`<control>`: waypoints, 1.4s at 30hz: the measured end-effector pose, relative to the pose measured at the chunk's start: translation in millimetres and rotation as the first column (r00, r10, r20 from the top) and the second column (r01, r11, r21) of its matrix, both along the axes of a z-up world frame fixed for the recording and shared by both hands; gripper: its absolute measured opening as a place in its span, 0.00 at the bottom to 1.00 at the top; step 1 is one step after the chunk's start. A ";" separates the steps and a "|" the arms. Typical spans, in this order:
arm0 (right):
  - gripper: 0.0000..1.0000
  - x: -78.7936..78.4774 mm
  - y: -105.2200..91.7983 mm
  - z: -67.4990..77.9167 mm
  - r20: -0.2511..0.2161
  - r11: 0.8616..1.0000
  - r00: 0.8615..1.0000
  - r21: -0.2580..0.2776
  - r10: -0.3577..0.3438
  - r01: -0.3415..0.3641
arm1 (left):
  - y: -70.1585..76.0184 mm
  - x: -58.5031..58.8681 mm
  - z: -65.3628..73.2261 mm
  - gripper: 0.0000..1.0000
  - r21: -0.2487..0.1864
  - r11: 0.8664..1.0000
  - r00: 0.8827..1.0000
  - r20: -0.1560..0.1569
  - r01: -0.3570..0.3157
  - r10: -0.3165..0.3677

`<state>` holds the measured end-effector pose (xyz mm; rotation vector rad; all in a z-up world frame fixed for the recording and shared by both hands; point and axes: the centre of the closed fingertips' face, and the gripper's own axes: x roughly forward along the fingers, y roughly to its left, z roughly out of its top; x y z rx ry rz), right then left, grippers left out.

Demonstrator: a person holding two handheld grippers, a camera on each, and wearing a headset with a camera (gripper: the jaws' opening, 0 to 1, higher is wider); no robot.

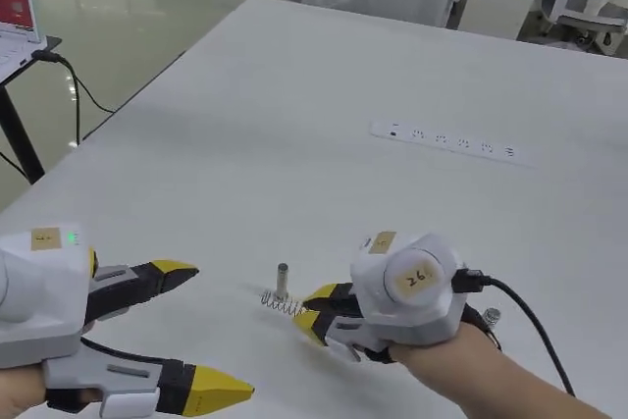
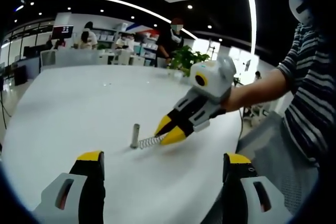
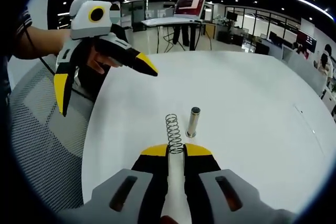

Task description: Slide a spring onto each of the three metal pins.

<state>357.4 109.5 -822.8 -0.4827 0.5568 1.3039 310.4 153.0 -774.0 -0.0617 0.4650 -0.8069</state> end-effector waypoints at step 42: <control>0.07 -34.2 -84.8 37.5 0.049 0.993 0.992 0.007 0.119 -0.119 | -83.8 11.0 7.4 0.49 -0.019 0.951 0.951 0.007 0.308 -0.308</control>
